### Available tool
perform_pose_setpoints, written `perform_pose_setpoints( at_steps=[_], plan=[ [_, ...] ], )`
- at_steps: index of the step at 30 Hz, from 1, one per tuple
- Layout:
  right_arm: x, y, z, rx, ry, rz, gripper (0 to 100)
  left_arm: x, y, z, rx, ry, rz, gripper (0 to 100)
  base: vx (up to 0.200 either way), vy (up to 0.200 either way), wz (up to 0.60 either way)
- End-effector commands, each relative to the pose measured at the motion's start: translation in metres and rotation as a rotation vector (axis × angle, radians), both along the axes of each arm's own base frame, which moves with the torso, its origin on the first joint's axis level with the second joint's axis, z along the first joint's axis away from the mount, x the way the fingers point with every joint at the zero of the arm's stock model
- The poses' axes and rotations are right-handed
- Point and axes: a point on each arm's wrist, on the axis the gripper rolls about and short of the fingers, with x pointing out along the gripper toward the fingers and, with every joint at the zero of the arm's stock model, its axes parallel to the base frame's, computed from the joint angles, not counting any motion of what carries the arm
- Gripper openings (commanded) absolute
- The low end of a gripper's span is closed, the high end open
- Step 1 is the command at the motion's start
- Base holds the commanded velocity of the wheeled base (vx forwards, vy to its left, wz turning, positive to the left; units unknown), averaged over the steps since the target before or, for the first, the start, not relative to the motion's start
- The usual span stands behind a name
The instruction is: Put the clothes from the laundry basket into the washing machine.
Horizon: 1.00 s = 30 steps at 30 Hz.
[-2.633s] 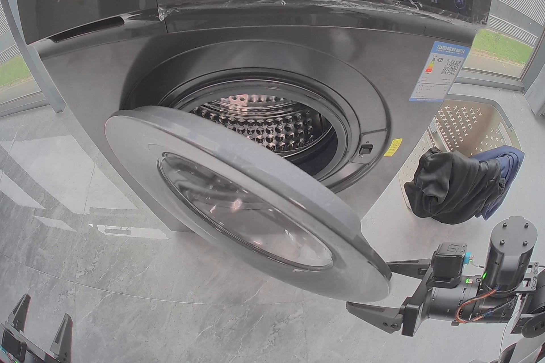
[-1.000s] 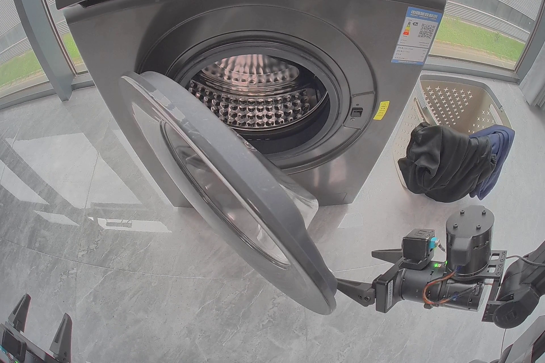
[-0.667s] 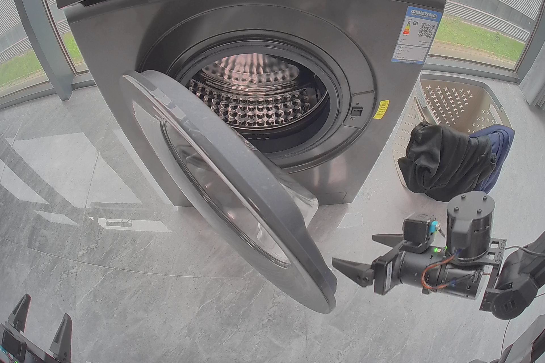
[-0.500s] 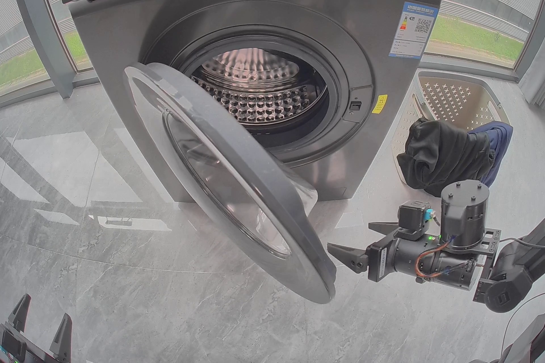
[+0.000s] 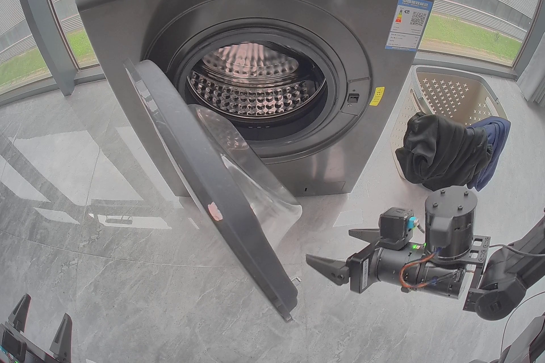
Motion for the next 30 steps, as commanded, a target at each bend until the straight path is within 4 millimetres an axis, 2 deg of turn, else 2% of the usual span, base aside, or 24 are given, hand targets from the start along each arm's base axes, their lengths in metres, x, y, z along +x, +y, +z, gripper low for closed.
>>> perform_pose_setpoints(
  at_steps=[1,10,16,18,19,22,30],
  plan=[
    [0.020,-0.009,0.004,0.014,-0.019,-0.077,100,0.000,0.000,-0.004,0.000,0.001,0.000,100,0.000,0.000,0.00],
    [0.082,-0.005,0.002,0.023,-0.058,-0.225,100,0.000,0.000,-0.004,0.000,0.001,0.000,100,0.000,0.000,0.00],
    [0.109,0.005,-0.006,0.030,-0.068,-0.245,100,0.000,0.000,-0.004,-0.001,0.001,0.000,100,0.000,0.000,0.00],
    [0.109,0.005,-0.006,0.030,-0.068,-0.245,100,0.000,0.000,-0.004,-0.001,0.001,0.000,100,0.000,0.000,0.00],
    [0.120,0.006,-0.003,0.043,-0.085,-0.260,100,0.000,0.000,-0.004,-0.001,0.001,0.000,100,0.000,0.000,0.00],
    [0.130,0.005,-0.004,0.047,-0.092,-0.276,100,0.000,0.000,-0.004,-0.001,0.001,0.000,100,0.000,0.000,0.00],
    [0.131,0.009,-0.013,0.035,-0.076,-0.269,100,0.000,0.000,-0.004,-0.001,0.001,0.000,100,0.000,0.000,0.00]
  ],
)
